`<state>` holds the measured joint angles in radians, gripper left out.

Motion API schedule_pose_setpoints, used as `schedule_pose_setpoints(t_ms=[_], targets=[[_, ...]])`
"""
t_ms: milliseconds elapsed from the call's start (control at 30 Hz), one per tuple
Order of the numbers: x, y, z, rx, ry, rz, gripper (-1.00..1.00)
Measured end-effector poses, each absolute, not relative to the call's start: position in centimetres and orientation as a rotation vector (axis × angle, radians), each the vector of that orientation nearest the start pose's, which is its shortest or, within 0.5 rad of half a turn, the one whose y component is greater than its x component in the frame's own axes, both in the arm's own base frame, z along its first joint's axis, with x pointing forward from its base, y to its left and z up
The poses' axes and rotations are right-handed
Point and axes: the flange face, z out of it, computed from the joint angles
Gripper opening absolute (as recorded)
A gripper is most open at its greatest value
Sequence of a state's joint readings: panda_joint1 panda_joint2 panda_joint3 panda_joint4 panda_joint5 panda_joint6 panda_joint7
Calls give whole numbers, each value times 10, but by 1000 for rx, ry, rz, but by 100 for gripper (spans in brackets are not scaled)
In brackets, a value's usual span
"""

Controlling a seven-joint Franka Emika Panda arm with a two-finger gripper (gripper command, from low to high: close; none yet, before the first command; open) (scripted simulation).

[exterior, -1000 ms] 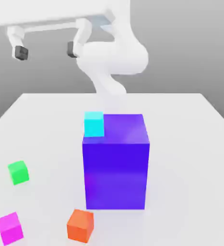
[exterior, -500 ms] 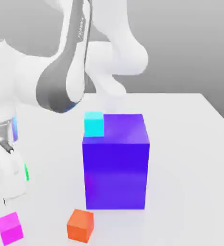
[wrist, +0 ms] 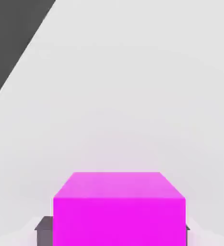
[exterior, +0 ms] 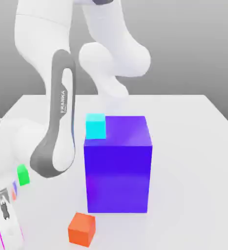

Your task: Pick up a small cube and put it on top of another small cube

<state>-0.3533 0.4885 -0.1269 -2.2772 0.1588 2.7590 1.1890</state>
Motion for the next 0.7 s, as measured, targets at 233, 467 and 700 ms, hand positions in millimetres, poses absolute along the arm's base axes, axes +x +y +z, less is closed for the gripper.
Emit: schedule_pose_setpoints(t_ms=[233, 467, 700], targets=[[424, -273, 206, -2055, 2394, -10, -100], [335, -303, 231, -2264, 2215, -8, -100], [250, -308, 241, -2423, 2006, 1, -100]])
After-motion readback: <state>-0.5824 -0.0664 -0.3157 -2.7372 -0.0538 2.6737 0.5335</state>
